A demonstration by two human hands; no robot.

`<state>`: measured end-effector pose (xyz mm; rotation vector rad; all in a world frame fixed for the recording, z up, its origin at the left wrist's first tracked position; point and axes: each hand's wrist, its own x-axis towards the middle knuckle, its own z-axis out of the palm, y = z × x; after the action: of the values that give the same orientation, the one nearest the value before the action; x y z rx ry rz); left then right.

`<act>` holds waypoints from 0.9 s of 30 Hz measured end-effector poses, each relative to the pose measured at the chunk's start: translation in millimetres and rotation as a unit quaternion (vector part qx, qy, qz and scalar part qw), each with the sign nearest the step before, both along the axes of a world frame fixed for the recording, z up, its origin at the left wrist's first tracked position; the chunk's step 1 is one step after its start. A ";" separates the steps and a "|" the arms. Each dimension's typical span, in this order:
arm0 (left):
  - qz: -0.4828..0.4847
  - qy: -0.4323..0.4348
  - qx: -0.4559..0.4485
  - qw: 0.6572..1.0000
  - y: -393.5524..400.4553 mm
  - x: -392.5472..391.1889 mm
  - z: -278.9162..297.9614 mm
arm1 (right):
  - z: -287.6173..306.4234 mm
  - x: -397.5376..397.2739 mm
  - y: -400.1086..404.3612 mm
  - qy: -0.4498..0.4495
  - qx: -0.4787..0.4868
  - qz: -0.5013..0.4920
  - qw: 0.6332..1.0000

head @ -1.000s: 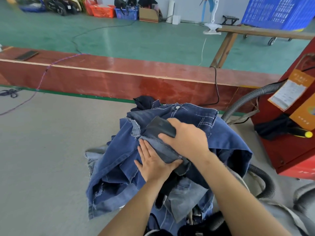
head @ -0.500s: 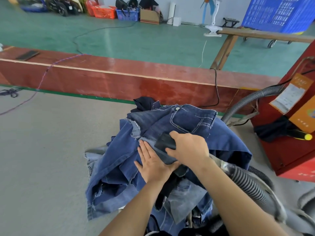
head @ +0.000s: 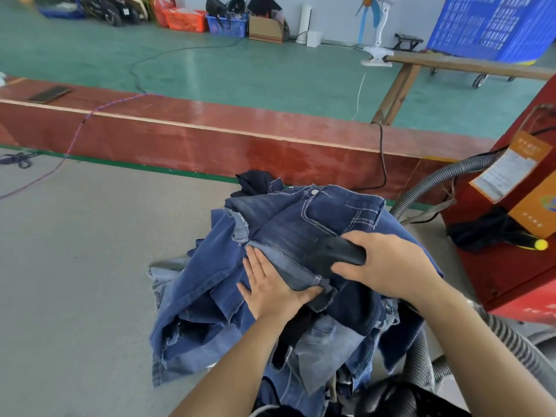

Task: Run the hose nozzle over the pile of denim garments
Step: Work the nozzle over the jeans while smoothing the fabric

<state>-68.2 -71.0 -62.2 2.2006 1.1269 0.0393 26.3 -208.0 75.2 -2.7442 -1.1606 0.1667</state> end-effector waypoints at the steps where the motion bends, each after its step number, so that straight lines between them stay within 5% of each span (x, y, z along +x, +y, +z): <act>1: 0.001 0.000 0.000 1.000 -0.3 -0.1 0.2 | -3.9 -1.9 -3.1 -0.006 -0.020 0.007 1.000; 5: 0.011 -0.006 0.007 1.000 -1.8 0.2 2.4 | -21.8 -9.5 17.4 -0.030 -0.038 0.020 0.999; 9: 0.011 0.001 0.040 0.999 -7.6 -0.9 3.6 | -18.9 -11.1 45.1 -0.003 0.074 -0.025 0.997; 14: 0.007 -0.197 0.293 0.936 -16.5 -12.6 11.4 | 6.9 14.3 27.4 -0.006 0.247 -0.158 0.956; 17: -0.018 -0.056 0.076 0.995 -20.7 -9.7 27.4 | 10.7 23.1 9.9 0.017 0.243 -0.201 0.949; 20: 0.022 -0.077 -0.053 0.995 -26.1 4.3 40.2 | 11.0 23.9 1.5 0.027 0.209 -0.195 0.958; 24: 0.092 -0.321 -0.241 0.911 -40.8 25.8 63.4 | 22.1 29.8 -9.1 0.022 0.246 -0.207 0.947; 27: 0.200 -0.326 -0.337 0.860 -48.6 39.9 73.2 | 32.9 38.6 -22.3 0.013 0.315 -0.241 0.918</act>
<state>-28.3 -119.6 11.0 1.1612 0.9705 0.4611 65.0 -230.3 108.1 -2.3223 -0.3858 -0.1985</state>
